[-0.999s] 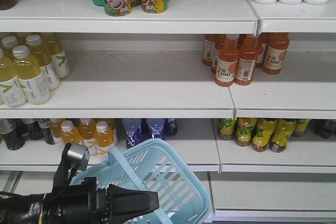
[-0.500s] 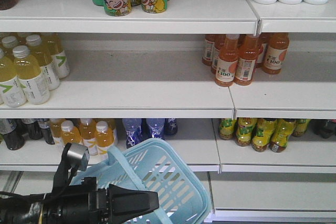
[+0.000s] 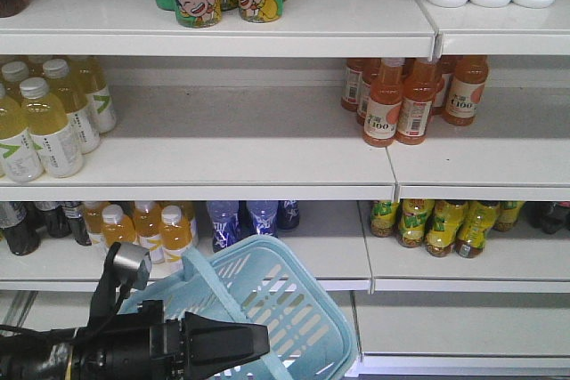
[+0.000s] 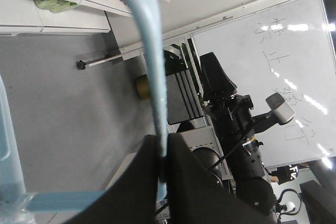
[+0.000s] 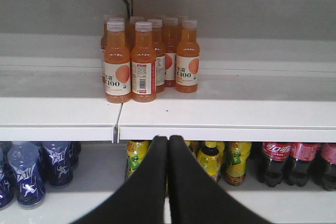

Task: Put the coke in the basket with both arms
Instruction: 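Lower the held basket close to the robot with the left gripper, then turn the base away from the shelf while holding the basket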

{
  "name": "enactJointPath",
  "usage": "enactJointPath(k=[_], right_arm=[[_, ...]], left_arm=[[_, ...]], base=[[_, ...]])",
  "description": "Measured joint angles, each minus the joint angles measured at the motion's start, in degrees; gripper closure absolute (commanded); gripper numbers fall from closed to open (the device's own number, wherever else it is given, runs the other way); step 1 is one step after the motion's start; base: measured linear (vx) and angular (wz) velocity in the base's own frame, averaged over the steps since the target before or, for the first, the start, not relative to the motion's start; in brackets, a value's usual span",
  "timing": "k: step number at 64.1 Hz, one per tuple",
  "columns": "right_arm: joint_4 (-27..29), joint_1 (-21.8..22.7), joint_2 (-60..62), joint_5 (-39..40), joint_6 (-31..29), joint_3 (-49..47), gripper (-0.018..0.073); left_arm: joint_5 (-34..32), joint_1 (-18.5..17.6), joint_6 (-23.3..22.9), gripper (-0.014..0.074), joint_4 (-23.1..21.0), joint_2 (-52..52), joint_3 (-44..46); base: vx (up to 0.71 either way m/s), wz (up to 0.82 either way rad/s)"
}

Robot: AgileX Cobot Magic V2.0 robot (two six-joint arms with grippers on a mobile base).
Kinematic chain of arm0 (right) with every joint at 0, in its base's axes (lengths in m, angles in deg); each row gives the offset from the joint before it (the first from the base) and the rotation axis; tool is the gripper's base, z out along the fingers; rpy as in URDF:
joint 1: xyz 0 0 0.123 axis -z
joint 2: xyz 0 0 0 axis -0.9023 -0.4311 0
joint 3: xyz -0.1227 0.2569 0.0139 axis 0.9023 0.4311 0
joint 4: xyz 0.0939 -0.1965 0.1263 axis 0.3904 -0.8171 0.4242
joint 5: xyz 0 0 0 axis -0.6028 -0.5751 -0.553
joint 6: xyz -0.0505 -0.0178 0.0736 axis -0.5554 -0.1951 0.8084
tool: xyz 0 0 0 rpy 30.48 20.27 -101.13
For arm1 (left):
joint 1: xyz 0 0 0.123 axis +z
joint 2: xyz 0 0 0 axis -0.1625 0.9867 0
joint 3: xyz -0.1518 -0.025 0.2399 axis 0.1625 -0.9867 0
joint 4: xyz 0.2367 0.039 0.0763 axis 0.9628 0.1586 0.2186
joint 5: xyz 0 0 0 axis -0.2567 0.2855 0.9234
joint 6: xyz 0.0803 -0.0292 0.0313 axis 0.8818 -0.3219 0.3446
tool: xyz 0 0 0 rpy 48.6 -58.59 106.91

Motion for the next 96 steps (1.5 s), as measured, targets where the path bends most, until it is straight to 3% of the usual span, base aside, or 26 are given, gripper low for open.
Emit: enactJointPath(k=[96], right_arm=[[0.00,0.00,0.00,0.00,0.00,0.00,0.0569]], left_arm=[[0.06,0.00,0.00,0.0603,-0.12,0.00,0.00]], base=[[-0.02,-0.36]])
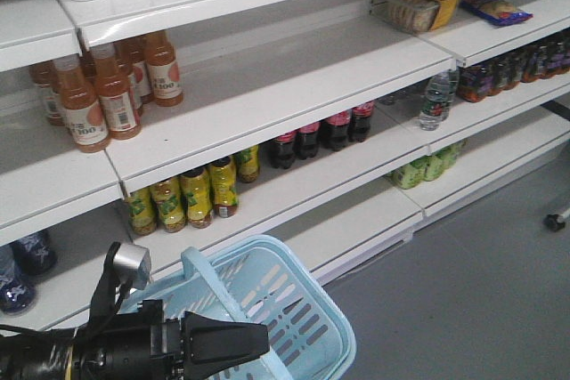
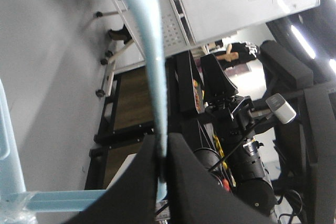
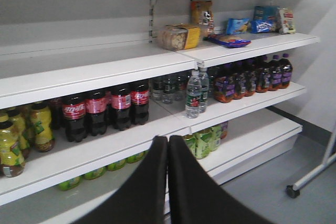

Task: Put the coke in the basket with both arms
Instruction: 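Turn the base away from the shelf while holding the basket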

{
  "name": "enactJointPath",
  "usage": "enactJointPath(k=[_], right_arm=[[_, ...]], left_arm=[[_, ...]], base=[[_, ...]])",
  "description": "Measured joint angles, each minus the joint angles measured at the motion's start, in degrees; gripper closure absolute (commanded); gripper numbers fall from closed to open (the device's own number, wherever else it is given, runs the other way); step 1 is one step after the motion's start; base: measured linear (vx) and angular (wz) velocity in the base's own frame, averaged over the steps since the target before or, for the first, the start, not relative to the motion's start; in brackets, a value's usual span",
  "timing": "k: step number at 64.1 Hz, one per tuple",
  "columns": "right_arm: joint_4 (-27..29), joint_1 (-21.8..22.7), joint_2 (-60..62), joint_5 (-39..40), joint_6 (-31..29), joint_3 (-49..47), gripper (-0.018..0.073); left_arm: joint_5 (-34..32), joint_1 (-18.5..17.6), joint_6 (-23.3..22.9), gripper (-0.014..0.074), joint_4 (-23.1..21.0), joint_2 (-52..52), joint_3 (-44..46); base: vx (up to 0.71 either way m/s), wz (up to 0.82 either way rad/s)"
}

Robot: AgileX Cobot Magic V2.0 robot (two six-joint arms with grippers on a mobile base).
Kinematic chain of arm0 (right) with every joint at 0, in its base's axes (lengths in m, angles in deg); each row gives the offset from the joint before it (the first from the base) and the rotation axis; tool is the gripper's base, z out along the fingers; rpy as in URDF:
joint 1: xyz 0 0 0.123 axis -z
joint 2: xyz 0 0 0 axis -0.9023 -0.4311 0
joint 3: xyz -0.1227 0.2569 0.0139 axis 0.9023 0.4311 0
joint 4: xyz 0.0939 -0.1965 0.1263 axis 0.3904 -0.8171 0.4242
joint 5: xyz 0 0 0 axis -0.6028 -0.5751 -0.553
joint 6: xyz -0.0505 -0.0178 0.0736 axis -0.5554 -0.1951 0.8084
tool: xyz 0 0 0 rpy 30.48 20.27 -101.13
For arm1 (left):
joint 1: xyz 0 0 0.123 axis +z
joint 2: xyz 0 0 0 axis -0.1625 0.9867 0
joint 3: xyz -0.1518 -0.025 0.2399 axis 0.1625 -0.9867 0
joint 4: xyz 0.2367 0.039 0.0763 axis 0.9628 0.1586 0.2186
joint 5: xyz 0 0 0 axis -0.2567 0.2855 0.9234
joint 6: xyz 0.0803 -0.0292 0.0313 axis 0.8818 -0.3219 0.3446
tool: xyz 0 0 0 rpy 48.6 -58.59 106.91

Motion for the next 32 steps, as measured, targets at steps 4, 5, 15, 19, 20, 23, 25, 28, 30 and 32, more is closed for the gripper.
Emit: enactJointPath(k=[4,5,15,19,20,23,25,28,30,32], right_arm=[[0.00,0.00,0.00,0.00,0.00,0.00,0.0569],[0.00,0.00,0.00,0.00,0.00,0.00,0.0569],[0.00,0.00,0.00,0.00,0.00,0.00,0.0569],[0.00,0.00,0.00,0.00,0.00,0.00,0.0569],[0.00,0.00,0.00,0.00,0.00,0.00,0.0569],[0.00,0.00,0.00,0.00,0.00,0.00,0.0569],[0.00,0.00,0.00,0.00,0.00,0.00,0.0569],[0.00,0.00,0.00,0.00,0.00,0.00,0.0569],[0.00,0.00,0.00,0.00,0.00,0.00,0.0569],[0.00,0.00,0.00,0.00,0.00,0.00,0.0569]], left_arm=[[0.00,0.00,0.00,0.0603,0.00,0.00,0.00],[0.00,0.00,0.00,0.0603,0.00,0.00,0.00],[0.00,0.00,0.00,0.0603,0.00,0.00,0.00],[0.00,0.00,0.00,0.0603,0.00,0.00,0.00],[0.00,0.00,0.00,0.0603,0.00,0.00,0.00],[0.00,0.00,0.00,0.0603,0.00,0.00,0.00],[0.00,0.00,0.00,0.0603,0.00,0.00,0.00],[0.00,0.00,0.00,0.0603,0.00,0.00,0.00],[0.00,0.00,0.00,0.0603,0.00,0.00,0.00],[0.00,0.00,0.00,0.0603,0.00,0.00,0.00]], base=[[-0.01,-0.41],[-0.01,-0.41],[-0.01,-0.42],[-0.01,-0.42],[-0.01,-0.42],[-0.01,-0.42],[-0.01,-0.42],[-0.01,-0.42],[-0.01,-0.43],[-0.01,-0.44]])
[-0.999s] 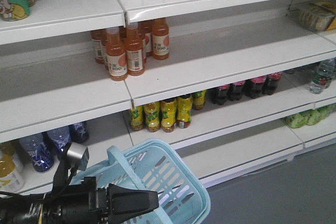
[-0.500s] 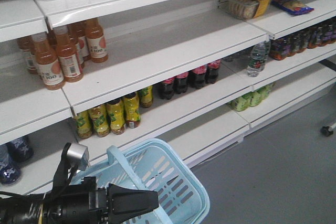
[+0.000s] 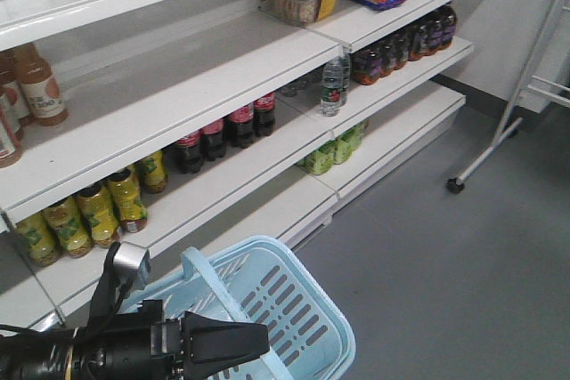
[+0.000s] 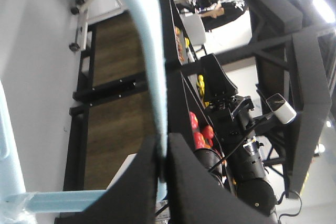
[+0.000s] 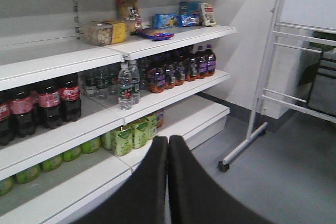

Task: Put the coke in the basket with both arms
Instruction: 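Turn the base away from the shelf while holding the basket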

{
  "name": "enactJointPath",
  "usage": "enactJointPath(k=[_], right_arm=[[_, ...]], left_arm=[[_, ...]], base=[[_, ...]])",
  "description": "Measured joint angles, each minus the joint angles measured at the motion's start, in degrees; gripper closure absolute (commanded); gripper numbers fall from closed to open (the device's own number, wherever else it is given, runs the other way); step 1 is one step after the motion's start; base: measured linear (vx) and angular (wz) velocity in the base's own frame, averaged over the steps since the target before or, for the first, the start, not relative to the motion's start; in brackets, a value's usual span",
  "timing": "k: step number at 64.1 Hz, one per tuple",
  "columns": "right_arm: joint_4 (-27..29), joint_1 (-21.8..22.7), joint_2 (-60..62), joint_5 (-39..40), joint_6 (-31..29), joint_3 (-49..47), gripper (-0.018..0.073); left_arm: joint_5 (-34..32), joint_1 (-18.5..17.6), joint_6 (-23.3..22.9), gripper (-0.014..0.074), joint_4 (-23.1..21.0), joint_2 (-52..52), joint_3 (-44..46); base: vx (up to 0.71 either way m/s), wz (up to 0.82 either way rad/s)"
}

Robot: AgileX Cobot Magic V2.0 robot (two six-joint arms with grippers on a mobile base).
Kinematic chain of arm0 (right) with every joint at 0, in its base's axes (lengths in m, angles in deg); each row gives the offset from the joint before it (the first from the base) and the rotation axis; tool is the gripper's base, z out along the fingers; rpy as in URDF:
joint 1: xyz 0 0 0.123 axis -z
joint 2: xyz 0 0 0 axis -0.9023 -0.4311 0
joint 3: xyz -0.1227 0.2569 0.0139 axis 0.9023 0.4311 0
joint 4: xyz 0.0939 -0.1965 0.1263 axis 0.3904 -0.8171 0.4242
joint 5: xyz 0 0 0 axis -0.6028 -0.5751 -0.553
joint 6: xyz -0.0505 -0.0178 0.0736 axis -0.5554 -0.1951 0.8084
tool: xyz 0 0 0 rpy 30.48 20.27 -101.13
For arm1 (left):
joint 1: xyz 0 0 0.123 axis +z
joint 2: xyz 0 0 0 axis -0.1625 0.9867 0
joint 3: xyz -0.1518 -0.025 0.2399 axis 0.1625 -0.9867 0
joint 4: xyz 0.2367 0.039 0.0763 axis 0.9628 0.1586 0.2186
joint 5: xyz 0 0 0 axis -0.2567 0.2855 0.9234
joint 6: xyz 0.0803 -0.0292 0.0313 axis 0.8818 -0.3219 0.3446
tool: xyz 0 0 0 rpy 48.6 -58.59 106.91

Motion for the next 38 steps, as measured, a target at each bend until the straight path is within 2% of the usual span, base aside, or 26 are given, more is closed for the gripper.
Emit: enactJointPath(k=[38], right_arm=[[0.00,0.00,0.00,0.00,0.00,0.00,0.0569]], left_arm=[[0.19,0.00,0.00,0.0603,0.00,0.00,0.00]], base=[[-0.01,-0.49]])
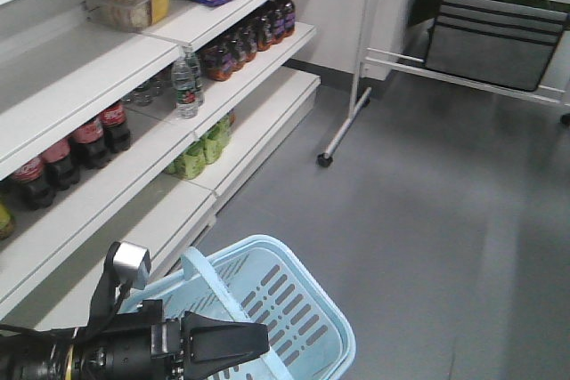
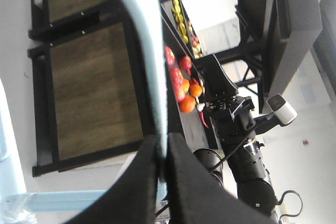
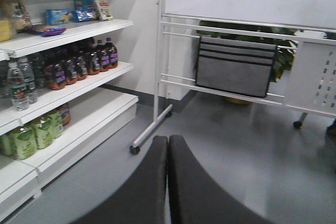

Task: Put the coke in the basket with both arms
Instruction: 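Turn the base away from the shelf while holding the basket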

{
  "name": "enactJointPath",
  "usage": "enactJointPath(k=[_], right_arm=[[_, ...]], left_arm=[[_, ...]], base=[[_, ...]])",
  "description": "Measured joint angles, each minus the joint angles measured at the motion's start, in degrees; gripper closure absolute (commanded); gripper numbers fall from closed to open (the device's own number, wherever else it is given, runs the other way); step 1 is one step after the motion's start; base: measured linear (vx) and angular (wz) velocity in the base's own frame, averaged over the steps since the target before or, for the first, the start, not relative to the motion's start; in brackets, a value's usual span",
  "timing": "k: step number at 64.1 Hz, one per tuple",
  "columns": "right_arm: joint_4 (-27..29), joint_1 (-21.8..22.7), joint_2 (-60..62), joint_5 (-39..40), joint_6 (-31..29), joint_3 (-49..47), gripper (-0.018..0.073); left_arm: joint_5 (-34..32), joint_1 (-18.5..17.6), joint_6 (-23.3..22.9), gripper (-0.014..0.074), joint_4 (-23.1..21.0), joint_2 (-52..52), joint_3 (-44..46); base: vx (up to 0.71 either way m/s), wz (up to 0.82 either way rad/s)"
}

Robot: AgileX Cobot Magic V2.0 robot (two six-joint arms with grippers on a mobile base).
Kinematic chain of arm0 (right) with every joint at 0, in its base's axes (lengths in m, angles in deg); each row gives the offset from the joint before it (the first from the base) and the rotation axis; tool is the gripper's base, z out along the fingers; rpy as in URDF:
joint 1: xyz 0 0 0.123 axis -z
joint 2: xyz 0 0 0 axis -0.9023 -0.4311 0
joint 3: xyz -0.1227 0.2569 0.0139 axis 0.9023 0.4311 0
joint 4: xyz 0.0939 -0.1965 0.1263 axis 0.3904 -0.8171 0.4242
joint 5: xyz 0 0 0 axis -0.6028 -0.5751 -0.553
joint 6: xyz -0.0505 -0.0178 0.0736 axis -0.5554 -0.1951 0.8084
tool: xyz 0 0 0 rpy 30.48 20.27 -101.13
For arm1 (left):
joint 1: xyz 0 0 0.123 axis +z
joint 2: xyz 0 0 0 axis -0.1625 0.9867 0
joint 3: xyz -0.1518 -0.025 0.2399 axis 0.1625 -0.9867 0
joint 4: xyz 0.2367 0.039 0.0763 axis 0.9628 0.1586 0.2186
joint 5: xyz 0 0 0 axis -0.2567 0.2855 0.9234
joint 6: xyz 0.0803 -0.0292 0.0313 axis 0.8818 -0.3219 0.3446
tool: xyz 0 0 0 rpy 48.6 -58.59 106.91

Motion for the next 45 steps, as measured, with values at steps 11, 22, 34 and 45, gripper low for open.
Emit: enactJointPath(k=[11,22,34,45], right_arm=[[0.00,0.00,0.00,0.00,0.00,0.00,0.0569],[0.00,0.00,0.00,0.00,0.00,0.00,0.0569],[0.00,0.00,0.00,0.00,0.00,0.00,0.0569],[0.00,0.00,0.00,0.00,0.00,0.00,0.0569]], left_arm=[[0.06,0.00,0.00,0.0603,0.00,0.00,0.00],[0.06,0.00,0.06,0.0603,0.00,0.00,0.00],[0.10,0.00,0.06,0.0603,0.00,0.00,0.00],[0.10,0.00,0.06,0.0603,0.00,0.00,0.00]], base=[[-0.01,-0.48],[-0.01,-0.38],[-0.01,-0.32],[0.00,-0.27]])
